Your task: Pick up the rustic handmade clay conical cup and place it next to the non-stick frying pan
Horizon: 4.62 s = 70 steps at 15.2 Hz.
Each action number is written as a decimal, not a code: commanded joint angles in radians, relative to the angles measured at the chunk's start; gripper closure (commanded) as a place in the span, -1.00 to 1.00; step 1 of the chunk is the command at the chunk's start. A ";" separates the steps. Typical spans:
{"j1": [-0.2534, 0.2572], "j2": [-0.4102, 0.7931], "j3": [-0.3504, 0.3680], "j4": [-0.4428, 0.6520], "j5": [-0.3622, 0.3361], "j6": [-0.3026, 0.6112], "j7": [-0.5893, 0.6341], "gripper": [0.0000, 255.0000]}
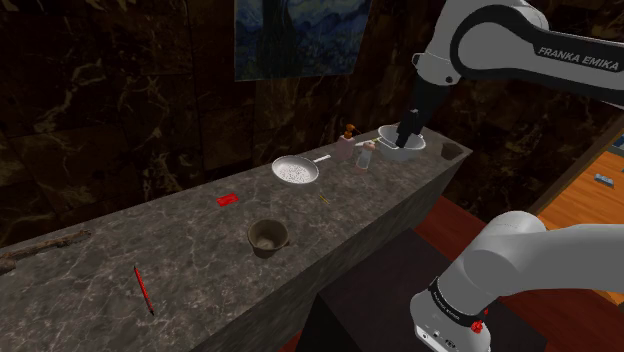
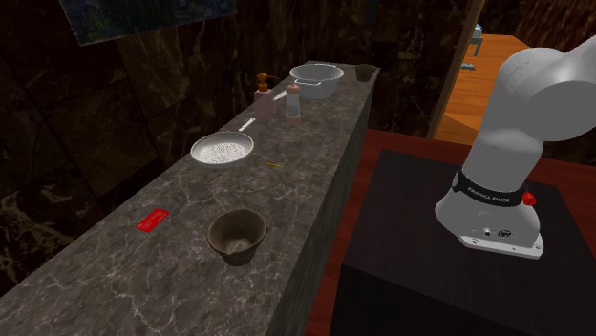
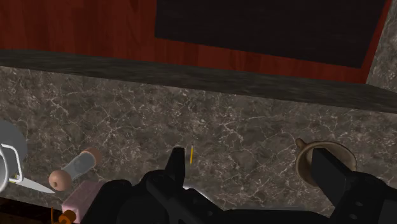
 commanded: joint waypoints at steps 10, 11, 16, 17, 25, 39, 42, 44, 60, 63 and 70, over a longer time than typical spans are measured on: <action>0.047 0.121 0.157 -0.135 0.049 0.261 0.167 -1.00; 0.050 0.142 0.176 -0.144 0.052 0.291 0.187 -1.00; 0.058 0.276 0.272 -0.162 0.047 0.442 0.293 -1.00; 0.057 0.307 0.292 -0.162 0.041 0.472 0.316 -1.00; 0.016 0.607 0.454 -0.098 -0.102 0.675 0.557 -1.00; 0.155 1.248 0.445 0.261 -0.654 0.724 1.085 -1.00; 0.219 1.370 0.407 0.367 -0.718 0.708 1.139 -1.00; 0.261 1.450 0.383 0.443 -0.749 0.696 1.163 -1.00; 0.279 1.541 0.334 0.481 -0.809 0.745 1.195 -1.00; 0.279 1.541 0.334 0.481 -0.809 0.745 1.195 1.00; 0.279 1.541 0.334 0.481 -0.809 0.745 1.195 1.00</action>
